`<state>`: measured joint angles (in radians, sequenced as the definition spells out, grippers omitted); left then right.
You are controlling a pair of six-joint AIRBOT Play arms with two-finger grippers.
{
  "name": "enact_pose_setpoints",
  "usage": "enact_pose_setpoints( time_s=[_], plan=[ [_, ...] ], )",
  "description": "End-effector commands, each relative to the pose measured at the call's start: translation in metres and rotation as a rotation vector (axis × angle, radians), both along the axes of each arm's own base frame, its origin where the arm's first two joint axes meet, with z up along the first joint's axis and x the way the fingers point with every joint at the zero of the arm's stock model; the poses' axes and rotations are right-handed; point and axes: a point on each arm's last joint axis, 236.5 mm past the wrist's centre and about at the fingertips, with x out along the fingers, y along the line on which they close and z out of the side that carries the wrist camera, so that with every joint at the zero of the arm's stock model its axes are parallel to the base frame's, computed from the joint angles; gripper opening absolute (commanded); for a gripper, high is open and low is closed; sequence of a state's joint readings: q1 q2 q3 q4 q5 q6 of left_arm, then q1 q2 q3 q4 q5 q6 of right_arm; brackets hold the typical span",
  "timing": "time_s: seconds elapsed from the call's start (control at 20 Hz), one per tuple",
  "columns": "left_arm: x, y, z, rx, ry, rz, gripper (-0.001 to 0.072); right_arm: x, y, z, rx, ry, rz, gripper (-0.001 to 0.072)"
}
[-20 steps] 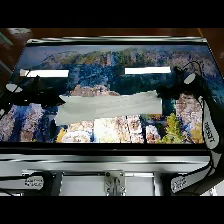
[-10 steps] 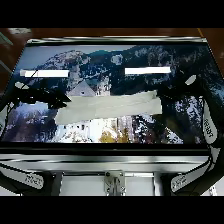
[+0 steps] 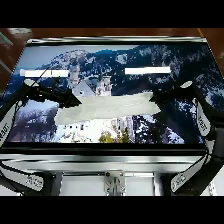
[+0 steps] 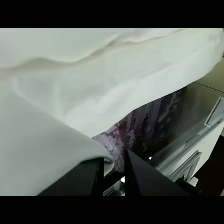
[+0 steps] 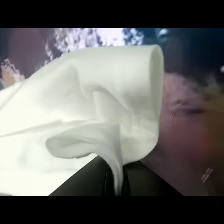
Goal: Fold the shirts.
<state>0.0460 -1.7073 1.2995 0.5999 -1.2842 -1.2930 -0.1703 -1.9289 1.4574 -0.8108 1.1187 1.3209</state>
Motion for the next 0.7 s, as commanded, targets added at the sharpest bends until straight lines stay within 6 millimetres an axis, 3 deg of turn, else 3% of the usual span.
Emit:
enact_pose_setpoints(
  time_s=[0.0, 0.1, 0.25, 0.35, 0.5, 0.65],
  plan=[
    [0.023, -0.044, 0.015, -0.061, -0.096, 0.052, 0.0188, -0.006, 0.021, 0.046, 0.08, -0.089, 0.113, 0.0069],
    [0.034, -0.075, 0.014, -0.054, -0.161, 0.074, 0.004, -0.013, 0.018, 0.09, 0.065, -0.154, 0.153, 0.0069],
    [0.028, -0.124, -0.002, -0.014, -0.205, 0.049, 0.004, -0.032, 0.02, 0.166, 0.043, -0.262, 0.196, 0.0069],
    [0.016, -0.142, -0.008, -0.006, -0.211, 0.001, 0.0039, -0.045, 0.014, 0.204, -0.037, -0.343, 0.218, 0.0069],
    [0.007, -0.128, -0.006, 0.004, -0.221, -0.073, 0.0039, -0.054, -0.011, 0.226, -0.191, -0.381, 0.177, 0.0069],
    [-0.009, -0.076, -0.009, 0.054, -0.163, -0.156, 0.0038, -0.058, -0.017, 0.223, -0.221, -0.36, 0.177, 0.0069]
  ],
)
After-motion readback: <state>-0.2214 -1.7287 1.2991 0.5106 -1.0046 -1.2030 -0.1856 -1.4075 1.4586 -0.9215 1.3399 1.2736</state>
